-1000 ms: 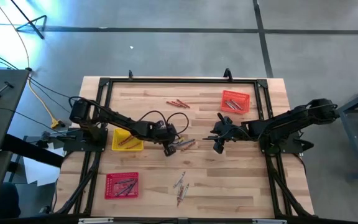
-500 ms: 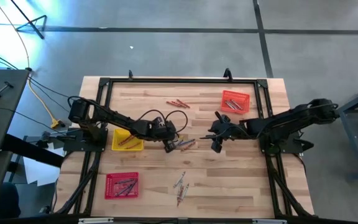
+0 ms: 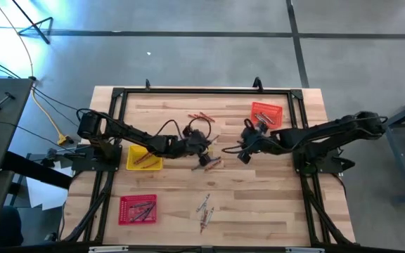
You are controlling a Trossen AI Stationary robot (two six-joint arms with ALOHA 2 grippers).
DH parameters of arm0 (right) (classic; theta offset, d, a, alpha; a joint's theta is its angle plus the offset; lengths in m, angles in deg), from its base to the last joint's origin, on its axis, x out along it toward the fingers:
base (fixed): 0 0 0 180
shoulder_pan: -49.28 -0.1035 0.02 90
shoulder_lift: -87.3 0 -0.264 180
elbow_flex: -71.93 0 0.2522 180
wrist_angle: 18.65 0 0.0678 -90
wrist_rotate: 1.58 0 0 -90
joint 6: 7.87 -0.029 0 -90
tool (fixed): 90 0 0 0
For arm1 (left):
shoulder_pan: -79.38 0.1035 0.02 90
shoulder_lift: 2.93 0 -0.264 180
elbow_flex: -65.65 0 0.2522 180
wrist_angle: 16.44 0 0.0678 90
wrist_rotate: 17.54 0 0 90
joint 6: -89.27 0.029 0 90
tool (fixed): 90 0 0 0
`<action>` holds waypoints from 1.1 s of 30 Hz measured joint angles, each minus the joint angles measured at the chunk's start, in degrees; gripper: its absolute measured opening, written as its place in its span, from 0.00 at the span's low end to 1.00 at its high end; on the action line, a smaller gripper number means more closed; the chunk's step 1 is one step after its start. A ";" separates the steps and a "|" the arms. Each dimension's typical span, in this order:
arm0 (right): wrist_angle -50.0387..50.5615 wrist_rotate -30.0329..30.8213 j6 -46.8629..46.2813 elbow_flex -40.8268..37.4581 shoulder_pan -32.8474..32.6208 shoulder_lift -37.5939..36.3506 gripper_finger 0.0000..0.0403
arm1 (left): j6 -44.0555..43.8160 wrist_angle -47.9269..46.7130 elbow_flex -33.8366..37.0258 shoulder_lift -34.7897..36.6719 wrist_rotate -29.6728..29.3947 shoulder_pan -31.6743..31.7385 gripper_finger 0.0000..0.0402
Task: Sort crayons
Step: Put the gray crayon into the orange bin
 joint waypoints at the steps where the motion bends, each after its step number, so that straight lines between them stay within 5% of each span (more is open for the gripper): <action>1: 1.56 1.67 -1.01 0.00 0.20 -1.00 0.31 | 1.17 3.18 -0.02 0.01 -1.07 0.00 0.00; 6: 7.14 12.39 -6.28 -0.02 0.70 -7.47 0.31 | 8.75 19.77 -0.04 0.01 -6.45 0.00 0.00; 11: -0.79 14.52 -1.69 -0.02 -0.03 -11.48 0.31 | 15.67 33.98 -0.09 0.07 -7.77 -0.01 0.00; 21: -22.34 0.83 13.51 -0.04 -3.12 -11.07 0.31 | 15.50 38.14 -0.11 0.12 -2.95 -1.07 0.00; 33: -26.59 -4.96 15.02 -0.12 -4.01 -11.05 0.31 | 19.82 40.79 -1.02 0.10 -2.99 -4.29 0.00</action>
